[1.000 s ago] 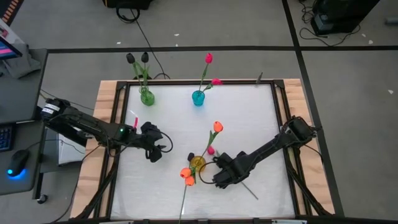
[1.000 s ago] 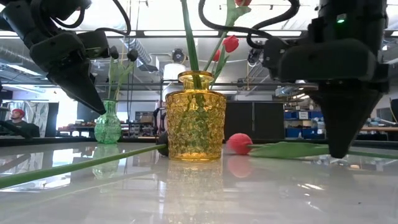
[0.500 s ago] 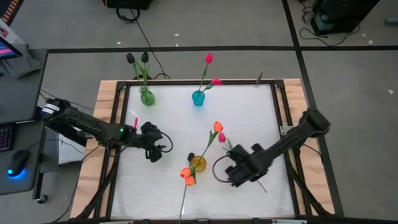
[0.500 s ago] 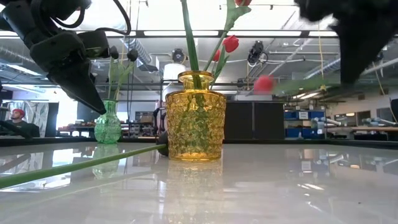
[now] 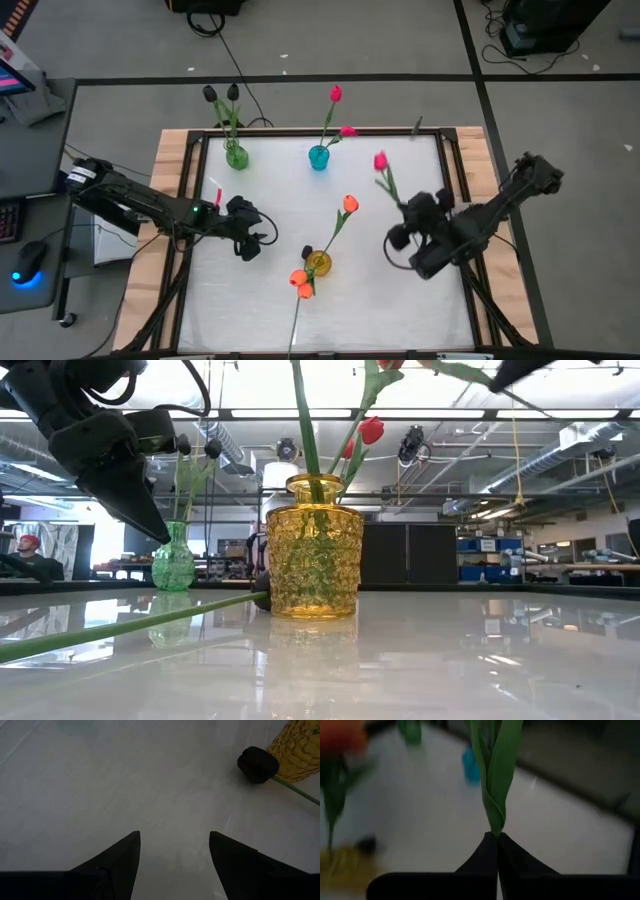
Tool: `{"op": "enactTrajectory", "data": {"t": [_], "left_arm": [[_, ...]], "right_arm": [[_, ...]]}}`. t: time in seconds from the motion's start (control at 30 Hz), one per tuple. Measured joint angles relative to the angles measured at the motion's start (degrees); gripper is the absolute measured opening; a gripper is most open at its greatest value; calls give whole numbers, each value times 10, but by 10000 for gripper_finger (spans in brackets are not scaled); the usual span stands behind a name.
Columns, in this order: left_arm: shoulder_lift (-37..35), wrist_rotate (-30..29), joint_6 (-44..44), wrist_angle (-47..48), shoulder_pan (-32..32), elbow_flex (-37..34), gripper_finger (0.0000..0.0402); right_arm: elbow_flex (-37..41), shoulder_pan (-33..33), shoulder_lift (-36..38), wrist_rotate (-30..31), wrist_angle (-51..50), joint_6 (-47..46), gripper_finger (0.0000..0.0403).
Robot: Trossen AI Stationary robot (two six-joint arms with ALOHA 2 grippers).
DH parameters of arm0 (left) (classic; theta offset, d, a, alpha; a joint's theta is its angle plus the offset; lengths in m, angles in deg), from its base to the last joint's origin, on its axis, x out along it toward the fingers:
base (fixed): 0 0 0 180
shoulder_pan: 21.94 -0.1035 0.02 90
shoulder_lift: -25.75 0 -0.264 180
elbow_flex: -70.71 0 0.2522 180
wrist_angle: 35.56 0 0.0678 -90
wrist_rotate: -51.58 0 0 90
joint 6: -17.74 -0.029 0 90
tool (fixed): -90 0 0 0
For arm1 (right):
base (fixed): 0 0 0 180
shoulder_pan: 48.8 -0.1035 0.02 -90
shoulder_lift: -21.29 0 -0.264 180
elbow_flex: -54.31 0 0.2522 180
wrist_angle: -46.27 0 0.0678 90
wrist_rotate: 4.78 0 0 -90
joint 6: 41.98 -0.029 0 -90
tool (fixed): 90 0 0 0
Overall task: Sort flowers into vase by color
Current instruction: Put the pink flower into the blue vase
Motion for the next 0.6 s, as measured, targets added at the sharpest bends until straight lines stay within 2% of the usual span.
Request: {"op": "enactTrajectory", "data": {"t": [0.13, 0.23, 0.4, 0.6], "left_arm": [[0, 0, 0, 0, 0, 0, 243], [0, 0, 0, 0, 0, 0, 243], [0, 0, 0, 0, 0, 0, 243], [0, 0, 0, 0, 0, 0, 243]], "right_arm": [[0, 38, 26, 118, 2, 56, 8], [0, 74, 47, 177, 19, 99, 8], [0, 121, 90, 236, 115, 234, 8], [0, 197, 108, 237, 267, 456, 8]]}}
